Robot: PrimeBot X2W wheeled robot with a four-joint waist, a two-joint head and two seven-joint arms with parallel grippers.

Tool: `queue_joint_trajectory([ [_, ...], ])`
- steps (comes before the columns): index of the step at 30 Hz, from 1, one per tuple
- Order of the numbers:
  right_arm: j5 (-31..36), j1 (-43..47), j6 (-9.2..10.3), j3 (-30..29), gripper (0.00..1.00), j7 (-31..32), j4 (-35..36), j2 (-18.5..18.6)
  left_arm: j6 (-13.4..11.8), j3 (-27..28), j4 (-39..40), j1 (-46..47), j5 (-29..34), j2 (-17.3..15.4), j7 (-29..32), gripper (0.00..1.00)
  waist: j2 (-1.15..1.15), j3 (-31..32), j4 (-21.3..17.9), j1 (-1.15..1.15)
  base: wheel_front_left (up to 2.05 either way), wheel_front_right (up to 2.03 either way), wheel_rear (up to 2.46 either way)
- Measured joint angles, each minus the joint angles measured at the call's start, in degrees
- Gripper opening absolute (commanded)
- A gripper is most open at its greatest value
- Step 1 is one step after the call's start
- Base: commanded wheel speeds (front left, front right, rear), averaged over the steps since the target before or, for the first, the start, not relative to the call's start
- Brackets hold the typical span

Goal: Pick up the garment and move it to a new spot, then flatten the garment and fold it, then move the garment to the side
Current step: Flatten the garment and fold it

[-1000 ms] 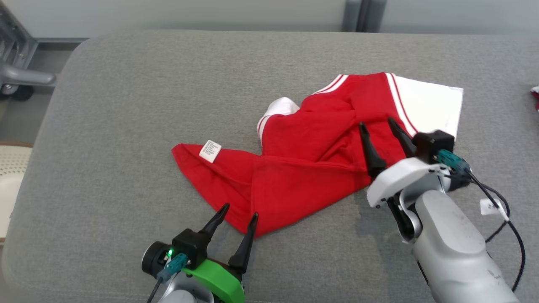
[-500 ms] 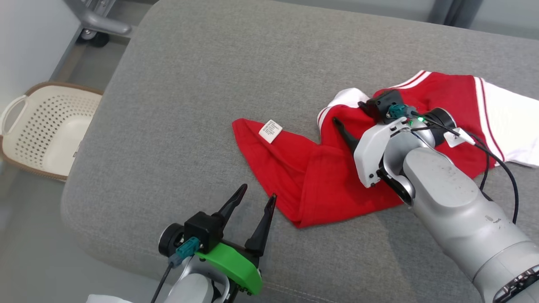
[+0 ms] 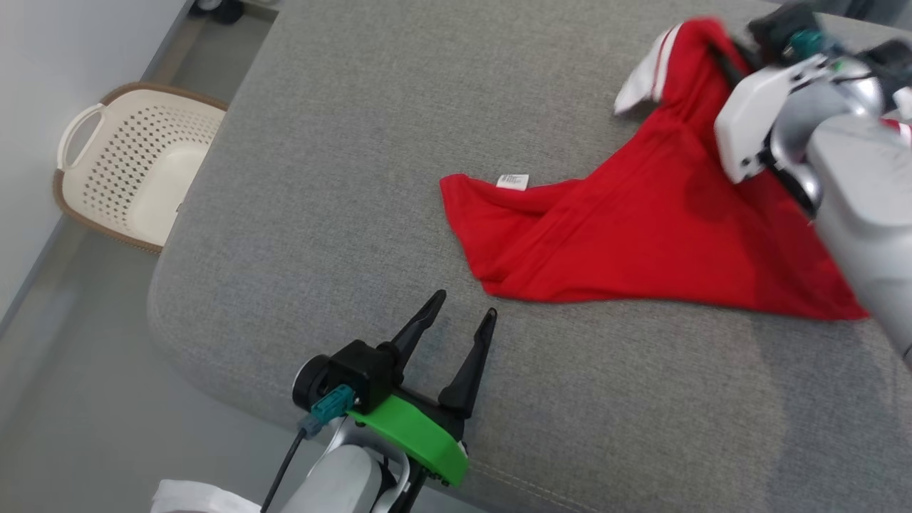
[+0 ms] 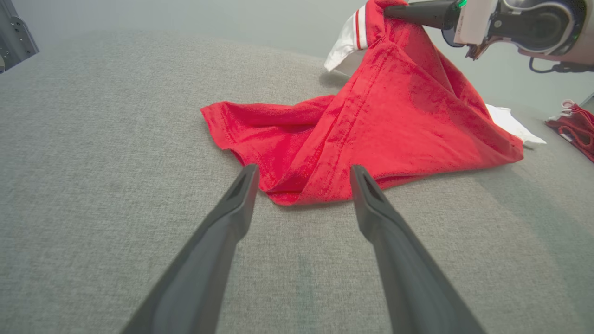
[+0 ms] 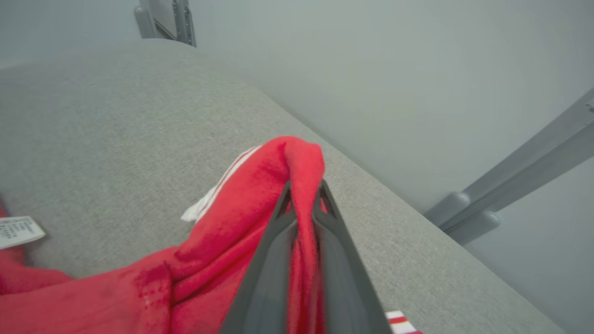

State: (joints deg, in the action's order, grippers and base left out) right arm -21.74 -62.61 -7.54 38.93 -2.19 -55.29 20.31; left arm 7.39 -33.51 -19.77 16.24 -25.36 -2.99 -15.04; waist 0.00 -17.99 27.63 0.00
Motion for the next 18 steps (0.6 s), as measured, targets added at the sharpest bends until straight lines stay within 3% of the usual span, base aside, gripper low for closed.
queue_joint_trajectory([
  [5, 6.3, -7.8, 0.01, -7.6, 0.00, -4.9, -8.5, 0.7, 0.0, -2.8, 1.2, 1.6, -1.8, 0.0, 0.0, 1.00, 0.00, -1.4, 3.0, 0.00, 0.00, 0.00, 0.00],
  [14, 14.1, -10.8, 0.01, -16.1, 0.00, -8.8, -16.7, -3.2, 0.0, -3.0, 0.9, 1.8, -2.8, 0.0, 0.0, 1.00, 0.00, -3.1, 5.6, 0.00, 0.00, 0.00, 0.00],
  [15, 14.0, -10.2, 0.01, -17.1, 0.57, -7.2, -17.1, -3.9, 0.0, -2.8, 0.7, 1.8, -2.8, 0.0, 0.0, 1.00, 0.00, -3.0, 5.4, 0.00, 0.00, 0.00, 0.00],
  [16, 13.7, -9.1, 0.00, -17.9, 1.00, -6.6, -17.5, -4.6, 0.0, -2.7, 0.4, 1.8, -2.8, 0.0, 0.0, 1.00, 0.00, -3.0, 5.1, 0.00, 0.00, 0.00, 0.00],
  [18, 14.0, -7.4, 0.00, -18.8, 1.00, -7.3, -17.9, -4.9, 0.0, -2.7, 0.5, 1.8, -2.8, 0.0, 0.0, 1.00, 0.00, -2.8, 4.3, 0.00, 0.00, 0.00, 0.00],
])
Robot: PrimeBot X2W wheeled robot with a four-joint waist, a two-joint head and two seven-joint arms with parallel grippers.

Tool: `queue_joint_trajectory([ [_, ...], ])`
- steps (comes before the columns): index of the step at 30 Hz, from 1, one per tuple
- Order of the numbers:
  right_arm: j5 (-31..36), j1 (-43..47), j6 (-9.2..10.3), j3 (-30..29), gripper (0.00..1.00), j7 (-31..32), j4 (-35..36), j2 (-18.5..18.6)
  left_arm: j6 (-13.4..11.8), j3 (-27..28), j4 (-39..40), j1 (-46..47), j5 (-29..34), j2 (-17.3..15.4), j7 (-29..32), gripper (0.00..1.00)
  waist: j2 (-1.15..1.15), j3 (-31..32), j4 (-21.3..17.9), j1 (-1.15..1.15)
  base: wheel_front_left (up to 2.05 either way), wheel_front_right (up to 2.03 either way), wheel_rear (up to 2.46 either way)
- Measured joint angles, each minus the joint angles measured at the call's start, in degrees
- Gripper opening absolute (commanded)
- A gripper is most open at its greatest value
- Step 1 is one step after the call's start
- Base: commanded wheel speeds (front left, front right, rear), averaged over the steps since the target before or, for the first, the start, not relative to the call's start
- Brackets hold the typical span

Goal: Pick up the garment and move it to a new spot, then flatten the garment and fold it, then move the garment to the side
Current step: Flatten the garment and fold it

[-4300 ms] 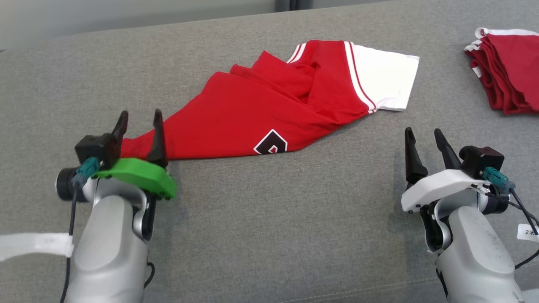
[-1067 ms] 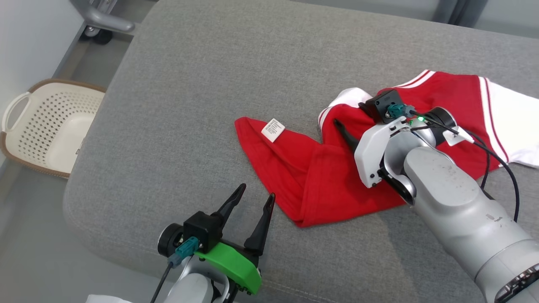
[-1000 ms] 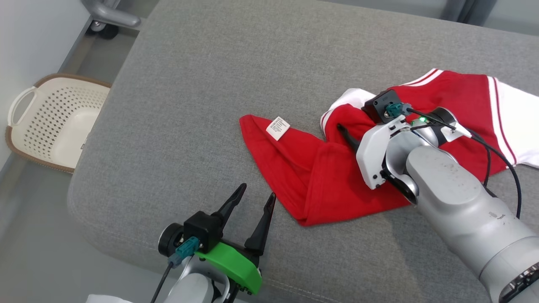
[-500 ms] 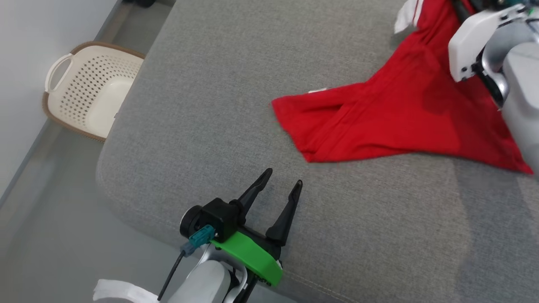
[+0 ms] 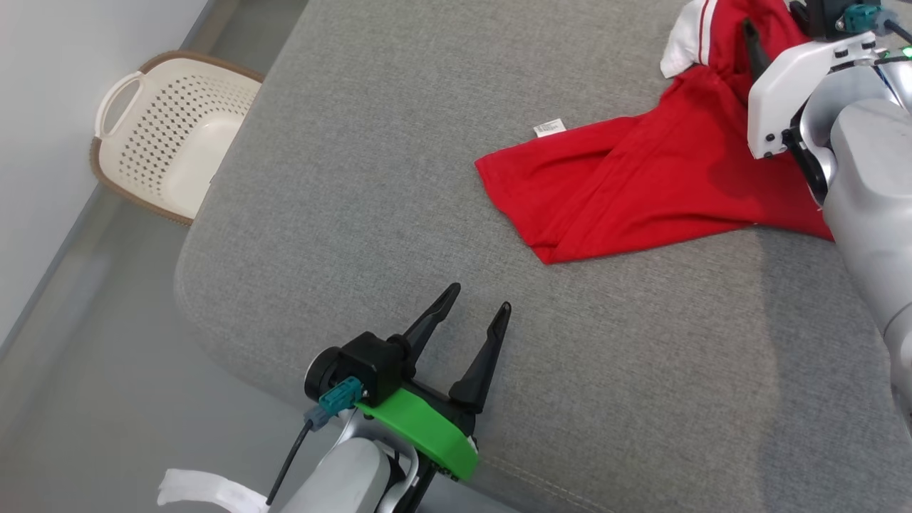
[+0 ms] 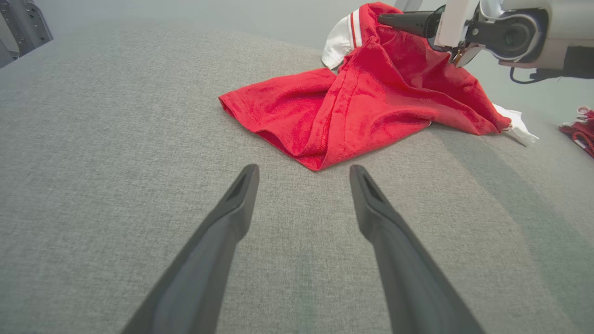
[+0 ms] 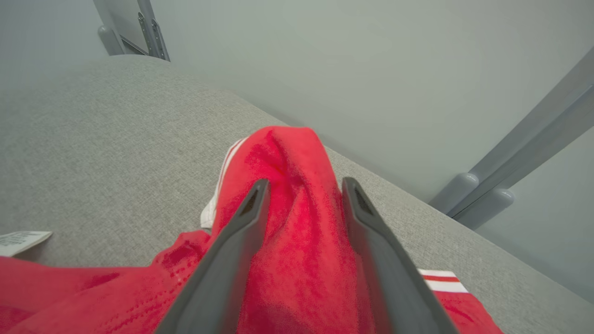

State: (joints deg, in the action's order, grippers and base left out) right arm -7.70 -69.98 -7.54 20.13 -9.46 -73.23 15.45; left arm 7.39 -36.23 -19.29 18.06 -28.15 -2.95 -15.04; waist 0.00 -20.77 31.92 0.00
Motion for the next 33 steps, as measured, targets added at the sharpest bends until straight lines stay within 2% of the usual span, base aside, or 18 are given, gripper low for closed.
queue_joint_trajectory([
  [8, -1.5, 7.5, 0.00, -1.1, 1.00, -5.0, 2.4, -3.4, 0.0, 1.5, -0.6, -0.1, 1.2, 0.1, 0.0, 1.00, 0.00, 2.0, -4.6, 0.00, 0.00, 0.00, 0.00],
  [15, -3.4, 11.9, 0.01, 1.5, 1.00, -5.4, 6.2, -3.0, 0.0, 1.2, -0.8, -0.5, 1.5, 0.1, 0.0, 1.00, 0.00, 2.1, -7.5, 0.00, 0.00, 0.00, 0.00],
  [23, -3.3, 12.5, 0.00, 5.6, 1.00, -5.6, 13.5, -3.3, 0.0, 1.3, -1.2, -0.6, 1.0, 0.1, 0.0, 1.00, 0.00, 1.0, -6.4, 0.00, 0.00, 0.00, 0.00],
  [33, -3.3, 10.7, 0.00, 7.4, 1.00, -4.2, 8.9, -2.6, 0.0, 0.5, -1.1, -0.9, -0.2, 0.0, 0.0, 1.00, 0.00, 0.5, -3.0, 0.00, 0.00, 0.00, 0.00],
])
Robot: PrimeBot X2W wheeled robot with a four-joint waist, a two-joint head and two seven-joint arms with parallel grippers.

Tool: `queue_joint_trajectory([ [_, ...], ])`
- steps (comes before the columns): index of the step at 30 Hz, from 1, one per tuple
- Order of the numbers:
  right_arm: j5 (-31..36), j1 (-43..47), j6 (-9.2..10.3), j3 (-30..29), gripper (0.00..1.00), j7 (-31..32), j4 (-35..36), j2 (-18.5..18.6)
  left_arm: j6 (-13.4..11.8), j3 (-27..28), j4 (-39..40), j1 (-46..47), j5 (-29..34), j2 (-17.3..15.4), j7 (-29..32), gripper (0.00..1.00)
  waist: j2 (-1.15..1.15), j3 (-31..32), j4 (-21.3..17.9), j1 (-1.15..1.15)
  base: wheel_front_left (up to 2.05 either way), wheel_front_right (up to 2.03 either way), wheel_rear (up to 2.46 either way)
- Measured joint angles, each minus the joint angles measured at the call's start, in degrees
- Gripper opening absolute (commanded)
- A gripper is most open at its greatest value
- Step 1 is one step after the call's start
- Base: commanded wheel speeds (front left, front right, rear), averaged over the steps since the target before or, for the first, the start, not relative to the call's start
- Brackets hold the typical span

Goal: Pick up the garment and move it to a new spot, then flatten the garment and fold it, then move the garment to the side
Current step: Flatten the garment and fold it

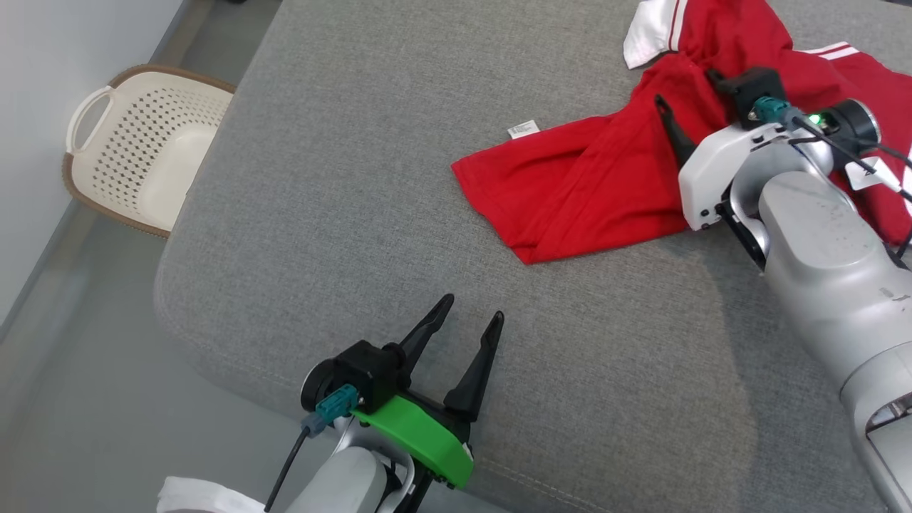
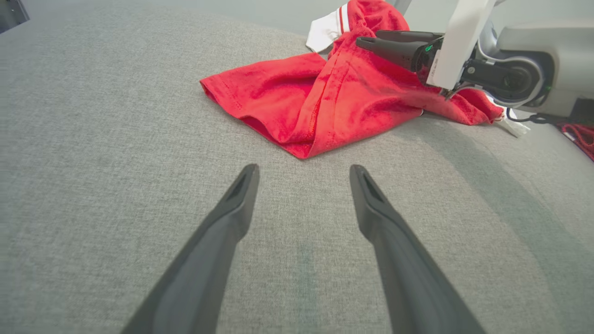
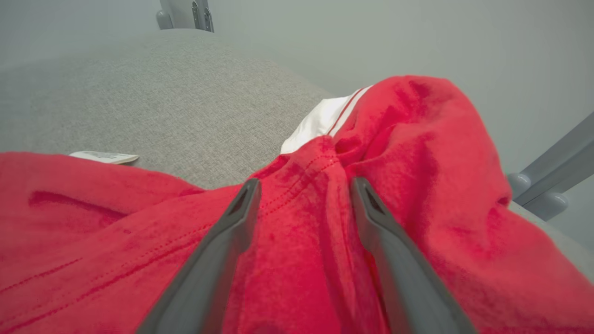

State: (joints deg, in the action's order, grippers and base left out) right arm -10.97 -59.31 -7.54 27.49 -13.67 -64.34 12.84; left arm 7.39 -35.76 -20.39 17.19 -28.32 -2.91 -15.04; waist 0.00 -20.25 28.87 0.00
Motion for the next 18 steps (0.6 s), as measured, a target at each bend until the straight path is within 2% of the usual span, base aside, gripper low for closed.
queue_joint_trajectory([
  [2, 0.1, -1.0, 0.00, -0.7, 0.99, 0.5, -1.4, 0.5, 0.0, 0.0, 0.1, -0.2, -0.2, 0.0, 0.0, 1.00, 0.00, -0.3, 0.7, 0.00, 0.00, 0.00, 0.00],
  [3, 0.1, -1.4, 0.00, -1.1, 0.73, 0.8, -2.2, 0.5, 0.0, 0.1, 0.1, -0.2, -0.3, 0.0, 0.0, 1.00, 0.00, -0.4, 1.0, 0.00, 0.00, 0.00, 0.00],
  [4, 0.1, -1.6, 0.00, -1.6, 0.41, 1.0, -2.9, 0.5, 0.0, 0.2, 0.1, -0.2, -0.3, 0.0, 0.0, 1.00, 0.00, -0.6, 1.2, 0.00, 0.00, 0.00, 0.00],
  [5, 0.5, -1.9, 0.00, -1.6, 0.17, 1.0, -3.5, 0.5, 0.0, 0.3, 0.1, -0.2, -0.3, 0.0, 0.0, 1.00, 0.00, -0.8, 1.4, 0.00, 0.00, 0.00, 0.00],
  [6, 0.5, -2.1, 0.00, -1.7, 0.00, 1.1, -3.9, 0.1, 0.0, 0.3, 0.1, -0.2, -0.3, 0.0, 0.0, 1.00, 0.00, -0.9, 1.5, 0.00, 0.00, 0.00, 0.00],
  [13, -0.3, -2.0, 0.00, -0.3, 0.00, -0.4, -2.3, -2.7, 0.0, 1.3, 0.4, -0.2, -0.3, 0.0, 0.0, 1.00, 0.00, -0.8, 0.2, 0.00, 0.00, 0.00, 0.00],
  [18, -5.2, 3.0, 0.02, 7.1, 0.00, -1.1, 6.1, -5.0, 0.0, 3.6, 0.1, -0.4, 0.8, 0.0, 0.0, 1.00, 0.00, 0.5, -2.2, 0.00, 0.00, 0.00, 0.00],
])
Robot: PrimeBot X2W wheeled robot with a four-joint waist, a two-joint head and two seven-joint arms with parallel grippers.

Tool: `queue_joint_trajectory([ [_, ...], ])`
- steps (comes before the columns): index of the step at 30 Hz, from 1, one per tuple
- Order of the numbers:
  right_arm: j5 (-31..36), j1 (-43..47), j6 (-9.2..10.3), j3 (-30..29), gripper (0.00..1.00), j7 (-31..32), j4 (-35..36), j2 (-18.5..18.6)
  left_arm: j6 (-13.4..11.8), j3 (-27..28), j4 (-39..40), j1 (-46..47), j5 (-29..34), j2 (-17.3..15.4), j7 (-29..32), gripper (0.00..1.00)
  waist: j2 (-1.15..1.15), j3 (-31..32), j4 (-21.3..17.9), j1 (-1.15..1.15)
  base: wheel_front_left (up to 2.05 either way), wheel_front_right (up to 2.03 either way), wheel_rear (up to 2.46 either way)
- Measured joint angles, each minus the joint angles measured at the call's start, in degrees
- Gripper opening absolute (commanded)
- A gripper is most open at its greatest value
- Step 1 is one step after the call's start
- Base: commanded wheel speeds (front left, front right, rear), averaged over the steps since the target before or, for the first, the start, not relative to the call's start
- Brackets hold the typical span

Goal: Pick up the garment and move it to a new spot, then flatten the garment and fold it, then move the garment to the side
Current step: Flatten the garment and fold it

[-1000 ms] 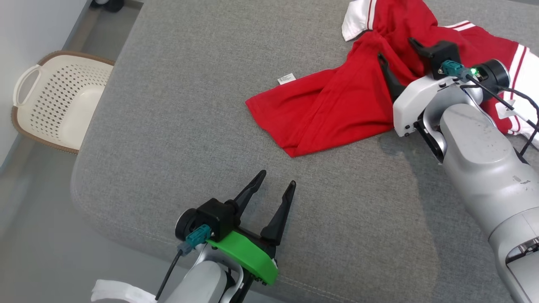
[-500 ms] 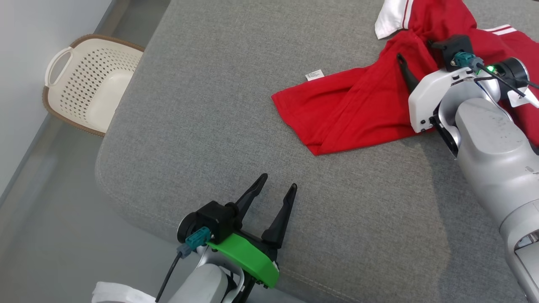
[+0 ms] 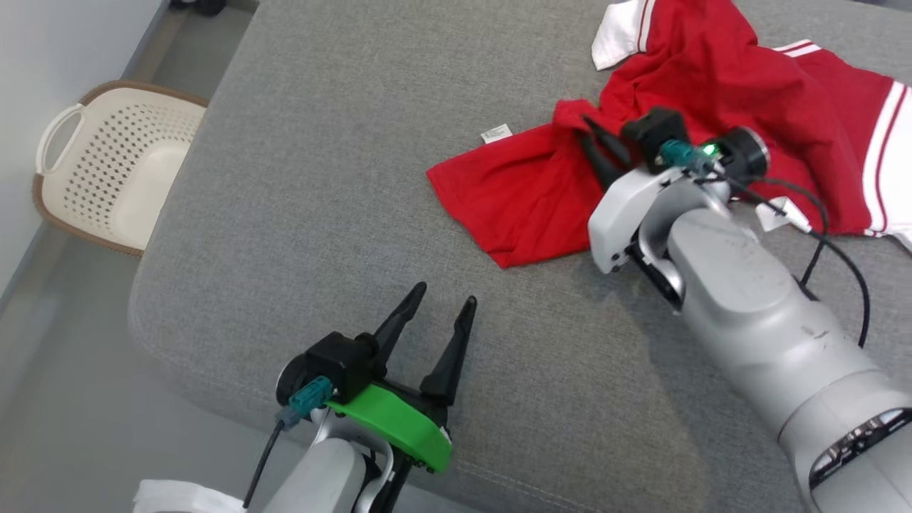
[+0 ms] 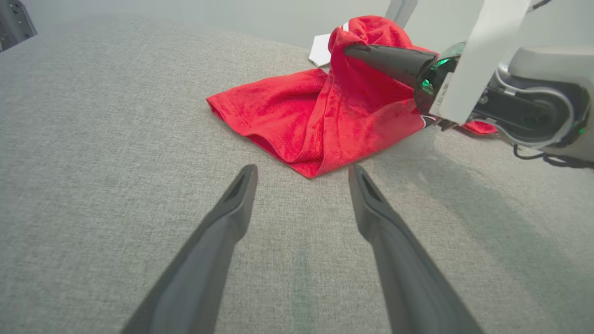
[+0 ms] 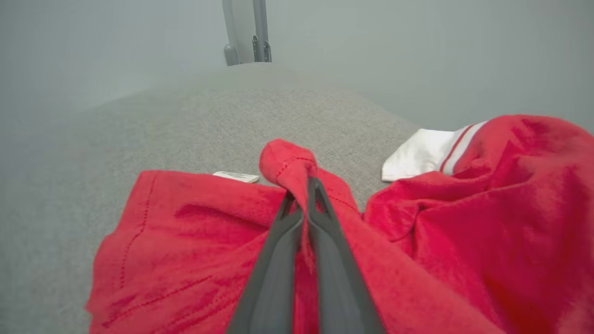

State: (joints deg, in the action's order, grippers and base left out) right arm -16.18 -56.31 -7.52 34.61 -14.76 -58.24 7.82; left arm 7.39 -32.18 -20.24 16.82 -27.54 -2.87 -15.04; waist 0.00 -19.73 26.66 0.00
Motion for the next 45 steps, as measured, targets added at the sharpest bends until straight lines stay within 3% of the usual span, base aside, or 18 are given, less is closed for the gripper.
queue_joint_trajectory([
  [5, -8.5, 6.9, -0.01, 8.9, 0.00, -0.2, 9.7, 0.9, 0.0, 4.1, -0.4, -0.7, 1.4, 0.0, 0.0, 1.00, 0.00, 1.6, -2.6, 0.00, 0.00, 0.00, 0.00],
  [12, -24.0, 16.0, 0.03, 27.5, 0.00, 6.5, 29.2, 8.2, 0.0, 10.5, -2.0, -1.4, 3.7, 0.0, 0.0, 1.00, 0.00, 5.4, -7.7, 0.00, 0.00, 0.00, 0.00],
  [13, -26.1, 16.8, 0.03, 29.9, 0.18, 7.7, 31.4, 8.8, 0.0, 11.2, -2.3, -1.6, 4.1, 0.1, 0.0, 1.00, 0.00, 5.9, -8.4, 0.00, 0.00, 0.00, 0.00],
  [14, -27.7, 17.3, 0.03, 32.1, 0.43, 8.7, 33.5, 9.3, 0.0, 12.2, -2.5, -1.8, 4.5, 0.1, 0.0, 1.00, 0.00, 6.5, -9.1, 0.00, 0.00, 0.00, 0.00],
  [15, -31.4, 17.4, 0.00, 35.1, 1.00, 10.8, 36.5, 10.5, 0.0, 14.4, -3.2, -1.9, 5.3, 0.0, 0.0, 1.00, 0.00, 7.3, -10.6, 0.00, 0.00, 0.00, 0.00],
  [20, -34.9, 15.8, 0.01, 35.7, 1.00, 9.2, 39.9, 13.7, 0.0, 18.3, -6.1, 0.2, 8.0, -0.1, 0.0, 1.00, 0.00, 8.6, -14.4, 0.00, 0.00, 0.00, 0.00],
  [29, -31.2, 13.8, 0.03, 24.2, 1.00, 1.7, 33.6, 13.9, -0.9, 24.8, -19.0, 12.4, 12.8, -3.2, 0.0, 1.00, 0.00, 7.3, -21.5, 0.00, 0.00, 0.00, 0.00],
  [36, -25.7, 15.7, 0.02, 14.2, 1.00, 0.2, 29.4, 12.0, -1.0, 23.1, -35.6, 21.1, 15.6, -6.9, 0.6, 1.00, 0.00, 4.3, -26.8, 0.00, 0.00, 0.00, 0.00],
  [41, -22.3, 17.2, 0.02, 7.5, 1.00, -0.1, 28.7, 10.7, -0.6, 20.9, -43.2, 24.8, 16.7, -8.0, 1.9, 1.00, 0.00, 2.0, -29.7, 0.00, 0.00, 0.00, 0.00],
  [42, -21.7, 17.5, 0.02, 6.2, 1.00, -0.1, 28.7, 10.6, -0.4, 20.8, -44.3, 25.4, 16.8, -8.4, 2.0, 0.76, 0.00, 1.6, -30.2, 0.00, 0.00, 0.00, 0.00],
  [43, -21.3, 17.9, 0.02, 4.8, 1.00, -0.2, 28.6, 10.3, -0.3, 20.6, -45.1, 26.1, 16.8, -8.7, 2.0, 0.00, 0.00, 1.2, -30.6, 0.00, 0.00, 0.00, 0.00],
  [45, -19.9, 18.4, 0.02, 2.6, 1.00, -0.2, 28.5, 9.4, -0.3, 20.3, -46.5, 27.5, 16.9, -9.1, 1.8, 0.00, 0.00, 0.5, -31.2, 0.00, 0.00, 0.00, 0.00],
])
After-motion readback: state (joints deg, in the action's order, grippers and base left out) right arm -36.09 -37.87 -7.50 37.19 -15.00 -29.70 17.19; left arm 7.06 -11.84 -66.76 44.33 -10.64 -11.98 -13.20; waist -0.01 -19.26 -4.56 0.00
